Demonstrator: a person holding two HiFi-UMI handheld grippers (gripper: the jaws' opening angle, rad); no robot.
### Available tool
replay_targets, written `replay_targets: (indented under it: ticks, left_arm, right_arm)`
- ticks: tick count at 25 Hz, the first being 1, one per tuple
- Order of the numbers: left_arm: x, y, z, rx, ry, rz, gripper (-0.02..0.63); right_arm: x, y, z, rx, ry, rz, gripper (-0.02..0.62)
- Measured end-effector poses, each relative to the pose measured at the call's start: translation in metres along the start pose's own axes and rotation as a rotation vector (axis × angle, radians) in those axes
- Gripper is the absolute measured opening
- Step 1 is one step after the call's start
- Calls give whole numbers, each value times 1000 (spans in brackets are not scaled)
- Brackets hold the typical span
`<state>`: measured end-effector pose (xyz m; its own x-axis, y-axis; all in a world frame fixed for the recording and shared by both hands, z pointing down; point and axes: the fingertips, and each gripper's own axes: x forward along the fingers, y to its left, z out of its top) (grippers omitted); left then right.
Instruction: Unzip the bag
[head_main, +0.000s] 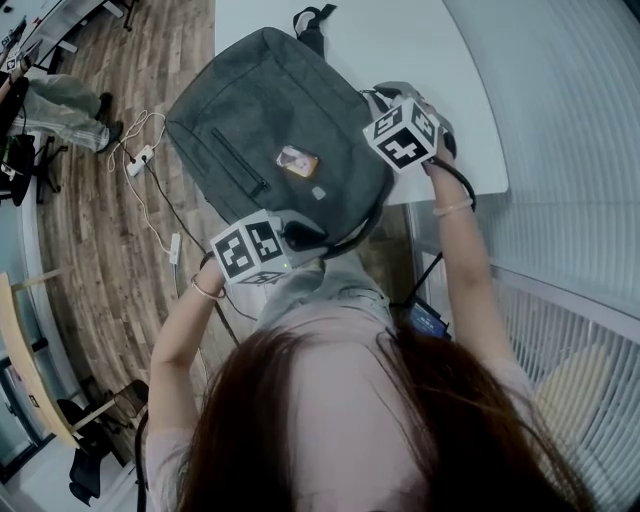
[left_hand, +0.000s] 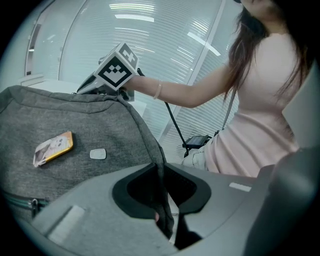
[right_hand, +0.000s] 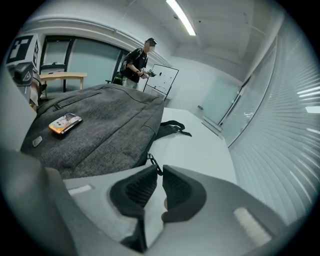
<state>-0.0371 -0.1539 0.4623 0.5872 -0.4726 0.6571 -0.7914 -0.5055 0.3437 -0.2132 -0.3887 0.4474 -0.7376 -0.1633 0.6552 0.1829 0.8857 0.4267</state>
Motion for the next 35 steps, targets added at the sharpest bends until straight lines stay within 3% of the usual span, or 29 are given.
replay_targets:
  ticks: [9,15,23,35]
  left_arm:
    - [-16,-2,12,-59,-110,-52,57]
    - [-21,-5,17,-41,-127,-46,58]
    - [-47,11,20,10,-216,60,57]
    - [-92,35,19,1,-373,206,54]
  right_arm:
    - [-6,2,-6,61,2,21,40]
    - [-13,-1,-9,101,4,-1,40]
    - [-33,5,5,244,-79,-49,41]
    - [-62,23,23,291,-118,-163,26]
